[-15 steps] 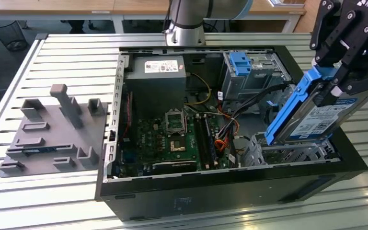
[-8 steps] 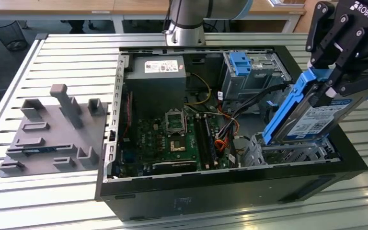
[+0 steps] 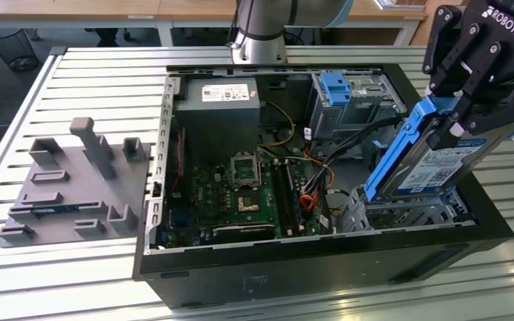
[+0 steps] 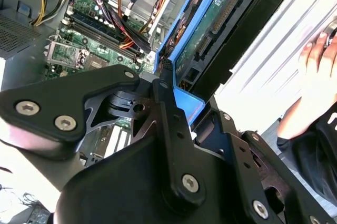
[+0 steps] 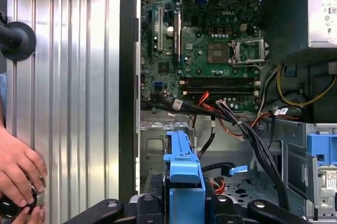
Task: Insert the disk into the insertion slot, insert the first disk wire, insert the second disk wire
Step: 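Insert the disk into the insertion slot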
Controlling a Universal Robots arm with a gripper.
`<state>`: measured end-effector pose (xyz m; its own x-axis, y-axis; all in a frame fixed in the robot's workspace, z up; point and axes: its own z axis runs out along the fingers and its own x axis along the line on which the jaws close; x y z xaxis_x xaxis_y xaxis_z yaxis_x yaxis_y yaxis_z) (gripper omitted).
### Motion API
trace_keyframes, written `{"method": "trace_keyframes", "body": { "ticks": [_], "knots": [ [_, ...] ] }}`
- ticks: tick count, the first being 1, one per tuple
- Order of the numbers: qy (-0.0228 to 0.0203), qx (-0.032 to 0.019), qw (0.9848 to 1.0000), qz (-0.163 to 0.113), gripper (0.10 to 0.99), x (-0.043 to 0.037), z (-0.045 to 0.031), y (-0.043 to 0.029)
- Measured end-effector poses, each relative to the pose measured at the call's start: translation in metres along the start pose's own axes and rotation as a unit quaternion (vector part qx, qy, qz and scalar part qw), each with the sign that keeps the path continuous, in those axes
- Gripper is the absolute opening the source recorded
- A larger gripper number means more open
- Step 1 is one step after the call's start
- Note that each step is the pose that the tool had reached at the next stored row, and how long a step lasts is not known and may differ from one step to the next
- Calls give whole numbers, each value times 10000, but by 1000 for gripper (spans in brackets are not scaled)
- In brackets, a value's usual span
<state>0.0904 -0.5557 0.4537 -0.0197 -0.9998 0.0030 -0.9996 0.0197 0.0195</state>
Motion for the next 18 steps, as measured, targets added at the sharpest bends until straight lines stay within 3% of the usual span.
{"method": "trace_keyframes", "body": {
  "ticks": [18],
  "knots": [
    [0,9,10000,0,365,-37,92,0]
  ]
}}
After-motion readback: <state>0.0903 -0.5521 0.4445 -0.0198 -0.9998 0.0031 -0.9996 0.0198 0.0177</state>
